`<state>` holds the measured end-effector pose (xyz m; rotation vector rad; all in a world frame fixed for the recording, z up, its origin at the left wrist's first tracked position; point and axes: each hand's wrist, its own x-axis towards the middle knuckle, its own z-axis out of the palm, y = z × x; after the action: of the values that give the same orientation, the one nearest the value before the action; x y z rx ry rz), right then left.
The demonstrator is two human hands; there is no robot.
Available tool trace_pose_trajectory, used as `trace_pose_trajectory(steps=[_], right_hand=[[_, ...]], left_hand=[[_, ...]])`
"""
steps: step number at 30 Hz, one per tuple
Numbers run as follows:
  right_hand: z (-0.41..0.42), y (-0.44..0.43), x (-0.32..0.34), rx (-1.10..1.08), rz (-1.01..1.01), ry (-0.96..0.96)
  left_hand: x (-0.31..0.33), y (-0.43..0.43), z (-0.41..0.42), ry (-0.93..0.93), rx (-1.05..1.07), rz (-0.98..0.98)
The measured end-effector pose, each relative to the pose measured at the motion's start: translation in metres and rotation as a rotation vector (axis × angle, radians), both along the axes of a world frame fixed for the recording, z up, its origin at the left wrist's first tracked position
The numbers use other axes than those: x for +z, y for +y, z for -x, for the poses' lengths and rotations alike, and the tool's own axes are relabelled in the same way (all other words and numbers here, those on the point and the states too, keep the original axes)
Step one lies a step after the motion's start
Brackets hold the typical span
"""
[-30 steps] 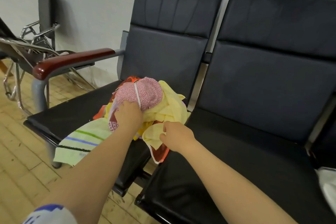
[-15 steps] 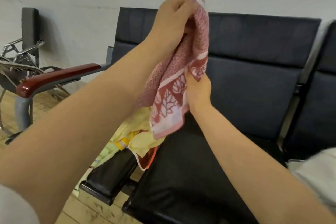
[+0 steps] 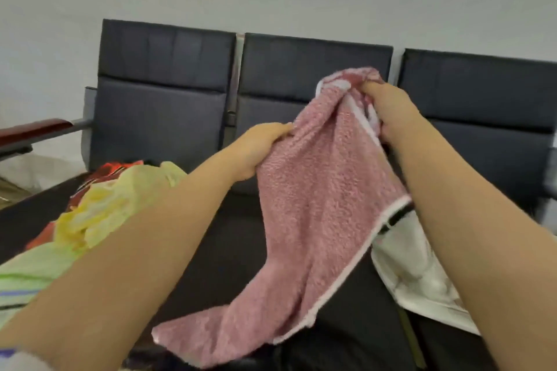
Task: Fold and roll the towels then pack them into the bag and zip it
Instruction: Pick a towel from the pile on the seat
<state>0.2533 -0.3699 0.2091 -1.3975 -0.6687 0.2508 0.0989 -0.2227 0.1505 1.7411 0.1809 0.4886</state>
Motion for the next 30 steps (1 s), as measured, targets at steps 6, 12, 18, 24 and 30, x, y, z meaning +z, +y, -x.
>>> trace_pose_trajectory(steps=[6,12,18,24,30], right_hand=[[-0.030,-0.033,-0.075,-0.374,0.840,-0.512],[0.026,-0.054,-0.212,0.047,1.319,-0.304],[0.048,-0.049,-0.313,-0.233,1.324,-0.213],[0.027,-0.038,-0.315,-0.244,0.958,-0.081],[0.018,-0.045,-0.302,-0.012,0.257,0.571]], left_hand=[[-0.059,-0.003,-0.027,-0.117,-0.081,0.485],[-0.173,-0.010,-0.027,0.493,0.184,0.265],[-0.250,-0.007,-0.016,0.946,0.108,-0.632],[-0.262,-0.017,-0.046,0.683,0.066,-0.388],[-0.261,-0.032,-0.080,0.522,0.064,0.255]])
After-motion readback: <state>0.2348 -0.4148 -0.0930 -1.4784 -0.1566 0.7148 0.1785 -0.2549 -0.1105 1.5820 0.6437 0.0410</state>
